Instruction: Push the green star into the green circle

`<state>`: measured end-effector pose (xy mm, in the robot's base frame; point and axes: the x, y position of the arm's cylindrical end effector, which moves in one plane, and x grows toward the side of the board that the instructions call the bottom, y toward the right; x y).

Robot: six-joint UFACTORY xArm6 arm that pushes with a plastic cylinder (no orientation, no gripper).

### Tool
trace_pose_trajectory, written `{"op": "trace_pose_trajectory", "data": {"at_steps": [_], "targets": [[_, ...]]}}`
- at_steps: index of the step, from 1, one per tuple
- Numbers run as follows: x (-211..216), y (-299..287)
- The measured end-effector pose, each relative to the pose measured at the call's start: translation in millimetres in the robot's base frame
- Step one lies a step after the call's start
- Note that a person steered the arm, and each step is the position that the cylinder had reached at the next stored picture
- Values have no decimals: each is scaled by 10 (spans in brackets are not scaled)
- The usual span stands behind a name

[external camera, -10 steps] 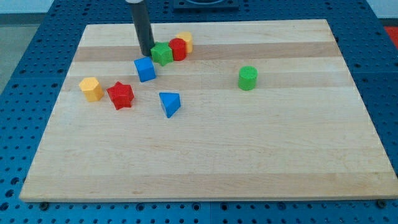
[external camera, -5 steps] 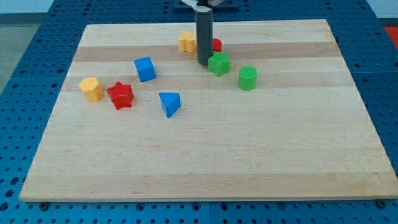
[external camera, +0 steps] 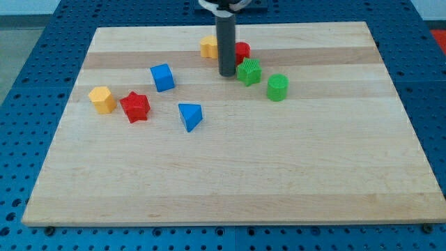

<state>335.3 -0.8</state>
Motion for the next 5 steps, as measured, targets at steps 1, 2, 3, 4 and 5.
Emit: {"op": "trace_pose_trajectory", "data": {"at_steps": [1,2,3,4,5], "targets": [[6,186],[6,306],[6,399],[6,439],[6,507]]}}
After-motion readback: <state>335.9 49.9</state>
